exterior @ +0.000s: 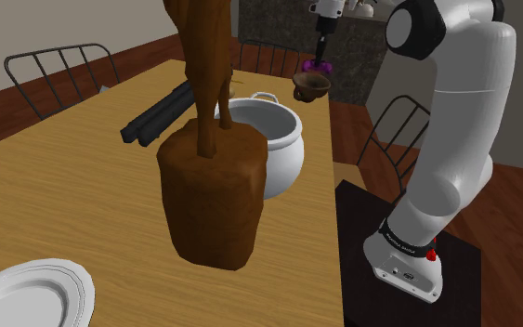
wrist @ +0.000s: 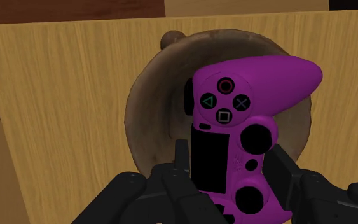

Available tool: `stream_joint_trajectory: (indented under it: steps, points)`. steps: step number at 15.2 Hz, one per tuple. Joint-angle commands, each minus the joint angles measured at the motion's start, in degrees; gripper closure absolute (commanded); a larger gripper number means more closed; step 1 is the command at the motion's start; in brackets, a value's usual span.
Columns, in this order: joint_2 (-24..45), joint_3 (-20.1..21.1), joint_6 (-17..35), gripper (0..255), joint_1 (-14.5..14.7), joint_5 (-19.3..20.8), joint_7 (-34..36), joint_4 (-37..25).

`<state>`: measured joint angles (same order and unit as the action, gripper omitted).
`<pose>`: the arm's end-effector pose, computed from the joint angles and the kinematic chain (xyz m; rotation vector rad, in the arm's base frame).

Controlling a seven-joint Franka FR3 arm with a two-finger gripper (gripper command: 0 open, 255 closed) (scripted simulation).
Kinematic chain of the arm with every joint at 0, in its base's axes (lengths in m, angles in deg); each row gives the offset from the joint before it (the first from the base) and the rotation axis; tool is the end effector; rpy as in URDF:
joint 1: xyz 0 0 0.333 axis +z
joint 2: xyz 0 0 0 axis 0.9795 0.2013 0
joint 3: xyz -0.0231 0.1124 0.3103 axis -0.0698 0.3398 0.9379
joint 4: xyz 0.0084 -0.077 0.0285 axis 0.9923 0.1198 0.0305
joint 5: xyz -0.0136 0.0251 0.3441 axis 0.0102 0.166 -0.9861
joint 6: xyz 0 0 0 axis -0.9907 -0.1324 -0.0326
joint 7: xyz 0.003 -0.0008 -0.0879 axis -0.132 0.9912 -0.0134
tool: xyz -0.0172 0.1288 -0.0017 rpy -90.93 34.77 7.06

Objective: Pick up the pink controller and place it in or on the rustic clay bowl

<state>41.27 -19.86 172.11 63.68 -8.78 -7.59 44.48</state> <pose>0.5142 -0.3357 0.5461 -3.0603 -0.6024 0.0000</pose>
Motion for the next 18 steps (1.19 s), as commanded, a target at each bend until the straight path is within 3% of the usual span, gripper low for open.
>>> stream_joint_trajectory:
  steps: [1, 6, 14, 15, 18]
  points:
    - [-0.3, 0.0, 1.9, 255, 0.3, 0.1, -0.1, 2.2]
    - [-0.8, 0.1, 6.2, 255, 0.8, 0.2, -0.2, 6.9]
    - [-0.8, 0.1, 6.2, 255, 0.8, 0.2, -0.2, 6.9]
    - [-0.8, 0.1, 6.2, 0, 0.8, 0.2, -0.2, 6.9]
    - [-0.8, 0.1, 6.2, 0, 0.8, 0.2, -0.2, 6.9]
